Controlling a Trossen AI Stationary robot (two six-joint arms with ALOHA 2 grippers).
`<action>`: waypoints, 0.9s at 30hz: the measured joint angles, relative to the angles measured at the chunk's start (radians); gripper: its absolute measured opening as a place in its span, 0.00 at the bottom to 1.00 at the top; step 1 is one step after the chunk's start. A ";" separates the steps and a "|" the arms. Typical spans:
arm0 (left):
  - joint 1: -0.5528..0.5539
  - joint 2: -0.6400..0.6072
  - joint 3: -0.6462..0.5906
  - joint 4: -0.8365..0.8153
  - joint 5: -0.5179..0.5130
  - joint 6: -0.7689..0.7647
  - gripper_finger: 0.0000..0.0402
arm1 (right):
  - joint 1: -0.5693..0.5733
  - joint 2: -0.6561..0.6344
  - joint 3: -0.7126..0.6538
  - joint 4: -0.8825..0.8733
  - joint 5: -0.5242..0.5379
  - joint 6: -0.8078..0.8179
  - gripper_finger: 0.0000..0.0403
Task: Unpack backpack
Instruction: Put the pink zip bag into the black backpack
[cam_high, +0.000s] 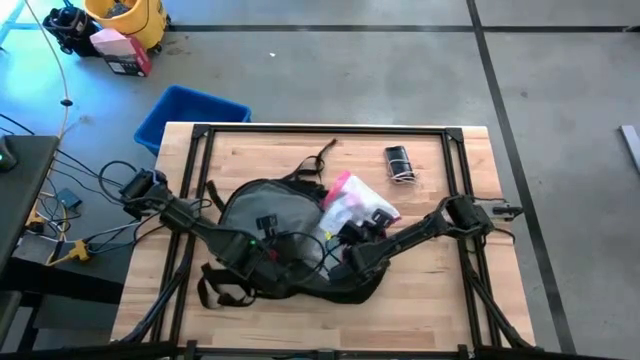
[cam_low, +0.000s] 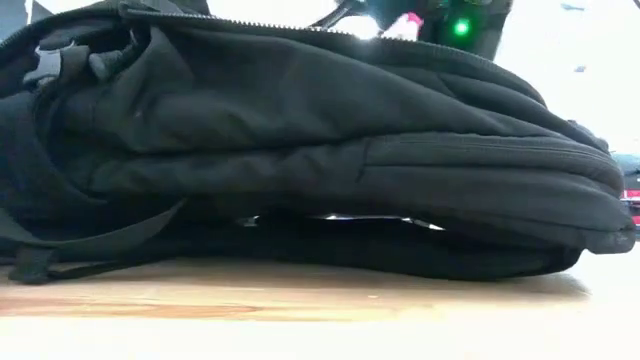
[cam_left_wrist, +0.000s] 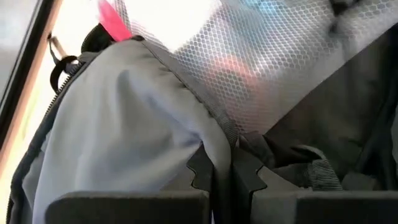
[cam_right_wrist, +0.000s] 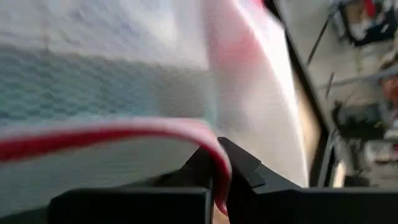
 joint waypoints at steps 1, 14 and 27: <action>-0.003 0.000 0.000 0.001 -0.012 -0.002 0.00 | 0.012 -0.001 -0.001 0.018 -0.014 0.013 0.00; -0.006 0.010 0.000 0.098 -0.056 0.012 0.00 | 0.148 -0.002 0.075 0.430 0.022 -0.009 0.00; -0.006 0.011 0.000 0.088 -0.129 0.012 0.00 | 0.274 -0.002 0.233 0.000 0.058 0.291 0.00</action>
